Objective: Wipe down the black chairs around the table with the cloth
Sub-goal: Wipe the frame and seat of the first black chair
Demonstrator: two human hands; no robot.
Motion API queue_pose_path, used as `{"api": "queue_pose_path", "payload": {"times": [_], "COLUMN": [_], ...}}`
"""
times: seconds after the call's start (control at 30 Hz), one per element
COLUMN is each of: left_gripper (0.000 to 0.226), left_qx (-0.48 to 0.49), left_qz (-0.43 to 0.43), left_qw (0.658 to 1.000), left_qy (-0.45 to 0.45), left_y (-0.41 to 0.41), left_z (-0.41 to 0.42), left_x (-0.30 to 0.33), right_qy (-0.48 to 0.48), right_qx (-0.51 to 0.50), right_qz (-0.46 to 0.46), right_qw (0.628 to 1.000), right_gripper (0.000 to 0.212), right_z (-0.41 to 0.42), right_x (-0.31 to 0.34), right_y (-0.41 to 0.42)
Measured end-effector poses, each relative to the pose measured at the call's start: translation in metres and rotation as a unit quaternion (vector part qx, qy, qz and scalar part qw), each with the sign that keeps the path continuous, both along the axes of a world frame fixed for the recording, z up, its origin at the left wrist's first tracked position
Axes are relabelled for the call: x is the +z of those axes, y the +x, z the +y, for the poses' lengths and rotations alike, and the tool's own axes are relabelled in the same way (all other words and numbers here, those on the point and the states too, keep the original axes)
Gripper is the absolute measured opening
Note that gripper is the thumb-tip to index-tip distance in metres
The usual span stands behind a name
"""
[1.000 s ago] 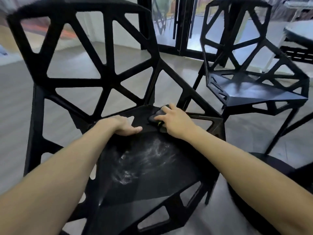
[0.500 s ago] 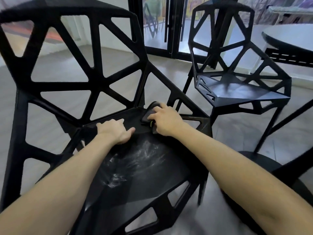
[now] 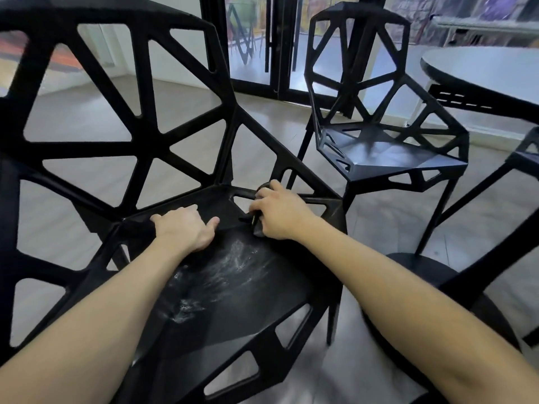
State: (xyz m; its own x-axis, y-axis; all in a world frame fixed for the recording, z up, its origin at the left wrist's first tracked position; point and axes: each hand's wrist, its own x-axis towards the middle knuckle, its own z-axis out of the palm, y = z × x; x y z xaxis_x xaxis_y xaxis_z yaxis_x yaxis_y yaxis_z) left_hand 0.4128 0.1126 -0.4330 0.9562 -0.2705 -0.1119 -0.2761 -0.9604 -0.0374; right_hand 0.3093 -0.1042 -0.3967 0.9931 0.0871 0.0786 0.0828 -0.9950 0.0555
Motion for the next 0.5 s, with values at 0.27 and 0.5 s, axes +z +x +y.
{"api": "queue_pose_path", "payload": {"times": [0.27,0.5], "left_gripper": [0.086,0.085], "left_qx": [-0.009,0.001], "left_qz": [-0.009,-0.002], "left_qw": [1.0,1.0], "left_qy": [0.005,-0.003], "left_y": [-0.005,-0.006], "left_z": [0.002,0.006], "left_x": [-0.004,-0.002], "right_qy": [0.098,0.063], "right_qx": [-0.055,-0.04], "right_qz": [-0.036,-0.065], "right_qw": [0.993,0.995], "right_gripper": [0.041,0.041], "right_z": [-0.072,-0.038], "right_x": [0.023,0.001], "right_y": [-0.136,-0.052]}}
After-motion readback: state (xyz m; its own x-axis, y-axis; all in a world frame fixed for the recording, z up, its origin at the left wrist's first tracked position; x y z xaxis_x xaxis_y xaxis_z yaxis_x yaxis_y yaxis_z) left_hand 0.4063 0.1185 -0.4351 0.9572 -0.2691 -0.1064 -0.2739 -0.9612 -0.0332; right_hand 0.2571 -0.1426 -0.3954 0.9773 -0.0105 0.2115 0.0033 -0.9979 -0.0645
